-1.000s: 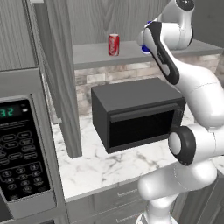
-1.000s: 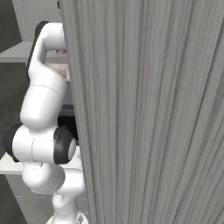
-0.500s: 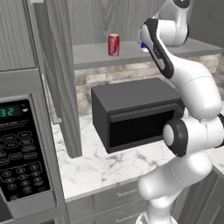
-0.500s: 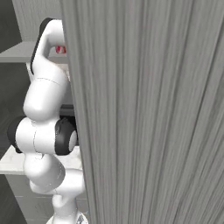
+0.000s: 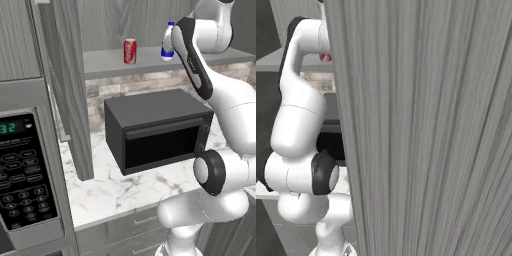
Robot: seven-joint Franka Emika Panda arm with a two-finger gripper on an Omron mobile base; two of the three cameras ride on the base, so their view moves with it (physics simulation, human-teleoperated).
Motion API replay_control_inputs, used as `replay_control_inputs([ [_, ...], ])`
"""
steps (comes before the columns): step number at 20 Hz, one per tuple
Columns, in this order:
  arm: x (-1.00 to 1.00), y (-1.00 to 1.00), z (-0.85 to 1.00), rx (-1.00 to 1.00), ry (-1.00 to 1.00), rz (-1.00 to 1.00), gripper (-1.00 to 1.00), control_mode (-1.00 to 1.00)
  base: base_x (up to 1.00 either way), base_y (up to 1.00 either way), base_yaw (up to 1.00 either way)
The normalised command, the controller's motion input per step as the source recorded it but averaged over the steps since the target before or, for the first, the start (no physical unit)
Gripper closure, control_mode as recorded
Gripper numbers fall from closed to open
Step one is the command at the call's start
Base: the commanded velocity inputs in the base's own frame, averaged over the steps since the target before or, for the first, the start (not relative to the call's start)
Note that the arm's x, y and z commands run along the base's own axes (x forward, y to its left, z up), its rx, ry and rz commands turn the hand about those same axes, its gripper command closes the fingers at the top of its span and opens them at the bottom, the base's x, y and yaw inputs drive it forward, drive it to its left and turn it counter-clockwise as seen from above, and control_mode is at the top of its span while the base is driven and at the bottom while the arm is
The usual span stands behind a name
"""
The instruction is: Sort all alcoholic drinks to one cabinet, and non-alcoholic drinks to the other.
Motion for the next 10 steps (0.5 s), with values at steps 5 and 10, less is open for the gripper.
replay_control_inputs([
  [5,-1.0,0.12,-0.46,0.0,0.0,-0.11,-1.0,-1.0,0.0,0.0,0.0],
  [10,-1.0,0.12,-0.5,0.0,0.0,-0.16,-1.0,-1.0,0.0,0.0,0.0],
])
